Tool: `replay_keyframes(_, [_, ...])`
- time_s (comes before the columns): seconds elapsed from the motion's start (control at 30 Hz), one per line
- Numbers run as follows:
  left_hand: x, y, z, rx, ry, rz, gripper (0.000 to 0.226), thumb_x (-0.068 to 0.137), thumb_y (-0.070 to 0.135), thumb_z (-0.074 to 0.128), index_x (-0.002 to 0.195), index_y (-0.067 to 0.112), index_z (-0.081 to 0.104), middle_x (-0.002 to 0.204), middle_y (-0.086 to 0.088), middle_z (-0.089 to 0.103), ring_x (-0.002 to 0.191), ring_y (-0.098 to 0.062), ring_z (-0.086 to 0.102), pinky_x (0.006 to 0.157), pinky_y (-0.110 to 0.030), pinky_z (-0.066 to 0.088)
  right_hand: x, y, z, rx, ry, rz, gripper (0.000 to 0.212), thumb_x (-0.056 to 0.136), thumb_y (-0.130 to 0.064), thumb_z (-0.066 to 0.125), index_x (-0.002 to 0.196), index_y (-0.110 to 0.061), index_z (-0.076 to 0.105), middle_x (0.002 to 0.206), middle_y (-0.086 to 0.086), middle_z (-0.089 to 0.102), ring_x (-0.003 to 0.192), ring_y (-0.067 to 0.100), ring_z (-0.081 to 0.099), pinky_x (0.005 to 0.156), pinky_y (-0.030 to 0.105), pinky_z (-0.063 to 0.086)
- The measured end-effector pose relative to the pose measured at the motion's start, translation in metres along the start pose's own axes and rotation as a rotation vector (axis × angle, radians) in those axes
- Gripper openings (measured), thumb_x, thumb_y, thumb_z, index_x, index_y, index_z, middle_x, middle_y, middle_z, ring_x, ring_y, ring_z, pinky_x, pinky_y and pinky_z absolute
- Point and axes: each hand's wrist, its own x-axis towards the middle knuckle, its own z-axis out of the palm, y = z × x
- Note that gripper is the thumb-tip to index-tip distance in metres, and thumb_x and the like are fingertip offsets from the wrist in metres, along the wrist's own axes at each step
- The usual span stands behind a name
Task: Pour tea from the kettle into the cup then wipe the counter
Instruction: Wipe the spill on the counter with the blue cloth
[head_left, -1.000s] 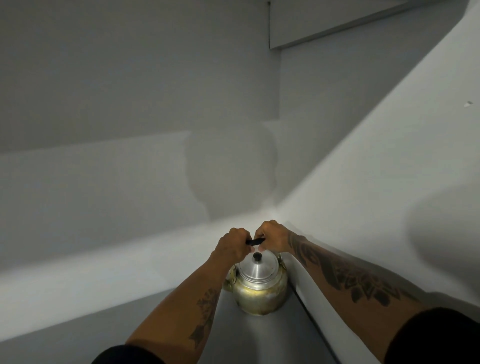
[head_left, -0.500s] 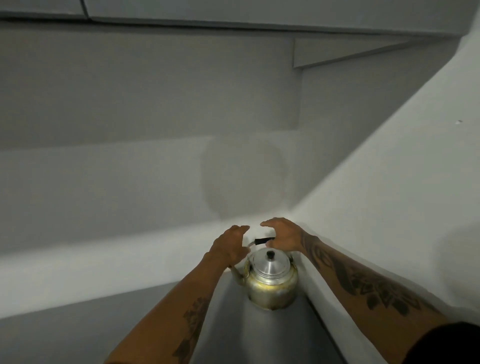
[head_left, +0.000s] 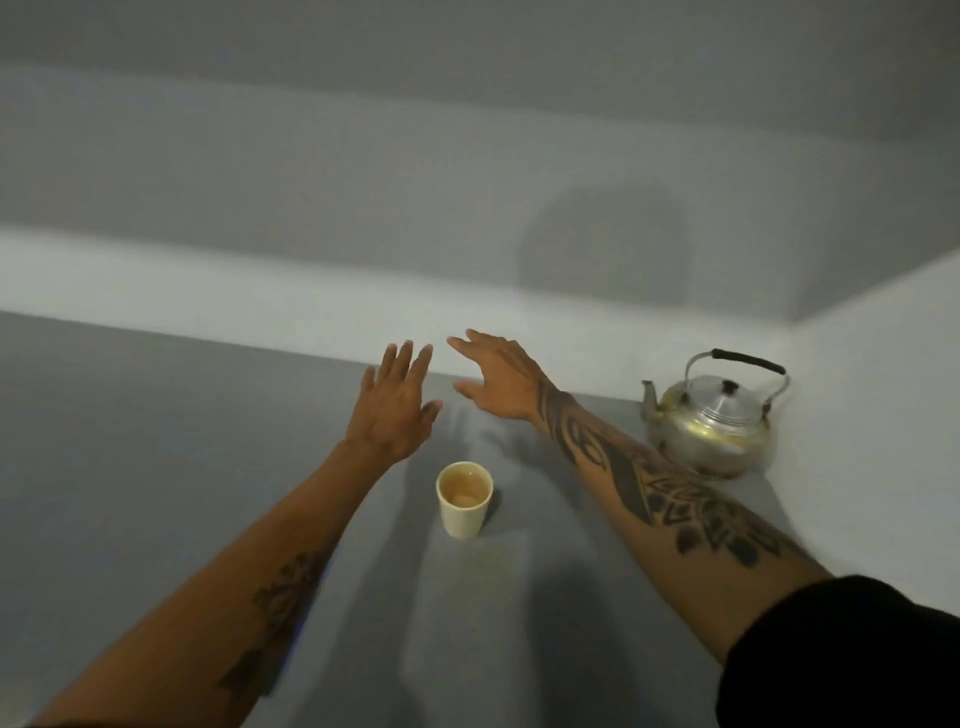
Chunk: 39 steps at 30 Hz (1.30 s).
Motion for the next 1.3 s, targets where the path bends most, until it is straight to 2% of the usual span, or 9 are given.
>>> replay_keyframes(0.2, [-0.099, -0.093, 0.007, -0.012, -0.191, -0.204, 0.072, 0.098, 0.037, 0.045, 0.154, 0.011, 0.009, 0.163, -0.013, 0.005, 0.151, -0.031, 0.003, 0.121, -0.052, 0.013, 0.019, -0.122, 0.081, 0.013, -0.095, -0.099, 0.065, 0.09, -0.037, 0.054, 0.148, -0.022, 0.03, 0.157, 0.013, 0.028, 0.145, 0.03, 0.026, 0.12, 0.046, 0.018])
replay_keyframes(0.4, [-0.157, -0.129, 0.028, -0.026, -0.278, -0.334, 0.069, 0.097, 0.04, 0.041, 0.152, 0.006, 0.015, 0.163, -0.014, 0.008, 0.151, -0.032, 0.003, 0.12, -0.052, 0.01, 0.009, -0.18, 0.162, 0.004, -0.262, -0.052, 0.058, 0.092, -0.033, 0.05, 0.146, -0.02, 0.034, 0.155, 0.013, 0.032, 0.143, 0.029, 0.03, 0.118, 0.042, 0.02])
replay_keyframes(0.5, [-0.186, -0.14, 0.043, 0.012, -0.291, -0.404, 0.068, 0.097, 0.039, 0.042, 0.149, 0.002, 0.021, 0.158, -0.018, 0.019, 0.148, -0.034, 0.015, 0.116, -0.053, 0.019, -0.007, -0.19, 0.203, -0.021, -0.369, 0.006, 0.055, 0.092, -0.028, 0.049, 0.144, -0.016, 0.036, 0.153, 0.014, 0.036, 0.139, 0.032, 0.035, 0.117, 0.042, 0.026])
replay_keyframes(0.63, [-0.214, -0.147, 0.056, 0.018, -0.306, -0.473, 0.073, 0.091, 0.04, 0.052, 0.145, -0.001, 0.026, 0.147, -0.018, 0.037, 0.132, -0.035, 0.037, 0.102, -0.045, 0.034, -0.026, -0.194, 0.236, -0.047, -0.442, 0.071, 0.053, 0.091, -0.025, 0.048, 0.141, -0.011, 0.036, 0.143, 0.018, 0.043, 0.13, 0.039, 0.043, 0.11, 0.044, 0.035])
replay_keyframes(0.83, [-0.23, -0.146, 0.062, 0.019, -0.286, -0.518, 0.079, 0.084, 0.046, 0.063, 0.143, 0.006, 0.029, 0.141, -0.013, 0.042, 0.125, -0.034, 0.044, 0.096, -0.045, 0.039, -0.033, -0.198, 0.246, -0.037, -0.306, 0.203, 0.044, 0.089, -0.031, 0.054, 0.125, -0.006, 0.049, 0.133, 0.019, 0.048, 0.127, 0.038, 0.04, 0.103, 0.047, 0.036])
replay_keyframes(0.97, [-0.231, -0.154, 0.058, 0.016, -0.286, -0.573, 0.101, 0.076, 0.061, 0.065, 0.148, 0.006, 0.02, 0.138, -0.015, 0.043, 0.123, -0.035, 0.045, 0.096, -0.045, 0.039, -0.032, -0.196, 0.249, 0.263, -0.266, 0.332, 0.04, 0.084, -0.027, 0.057, 0.118, -0.004, 0.057, 0.129, 0.023, 0.054, 0.122, 0.039, 0.046, 0.104, 0.041, 0.04])
replay_keyframes(1.03, [-0.23, -0.159, 0.058, -0.023, -0.293, -0.593, 0.112, 0.071, 0.064, 0.069, 0.15, 0.005, 0.015, 0.142, -0.016, 0.042, 0.128, -0.036, 0.042, 0.101, -0.047, 0.036, -0.036, -0.197, 0.244, 0.422, -0.194, 0.343, 0.032, 0.081, -0.023, 0.061, 0.108, -0.006, 0.059, 0.119, 0.019, 0.061, 0.113, 0.034, 0.055, 0.095, 0.038, 0.044])
replay_keyframes(1.17, [-0.222, -0.163, 0.054, -0.13, -0.288, -0.574, 0.121, 0.062, 0.056, 0.081, 0.15, 0.006, 0.014, 0.145, -0.015, 0.042, 0.13, -0.036, 0.043, 0.105, -0.048, 0.037, -0.05, -0.193, 0.22, 0.653, -0.091, 0.272, 0.02, 0.075, -0.007, 0.068, 0.094, -0.004, 0.062, 0.099, 0.015, 0.069, 0.091, 0.027, 0.062, 0.081, 0.034, 0.046])
replay_keyframes(1.3, [-0.207, -0.137, 0.053, -0.399, -0.294, -0.494, 0.105, 0.061, 0.036, 0.089, 0.141, 0.007, 0.027, 0.137, -0.014, 0.048, 0.12, -0.036, 0.054, 0.093, -0.042, 0.045, -0.08, -0.164, 0.19, 0.861, 0.009, 0.259, 0.024, 0.069, 0.002, 0.065, 0.081, -0.016, 0.057, 0.079, 0.008, 0.062, 0.074, 0.017, 0.056, 0.071, 0.032, 0.046])
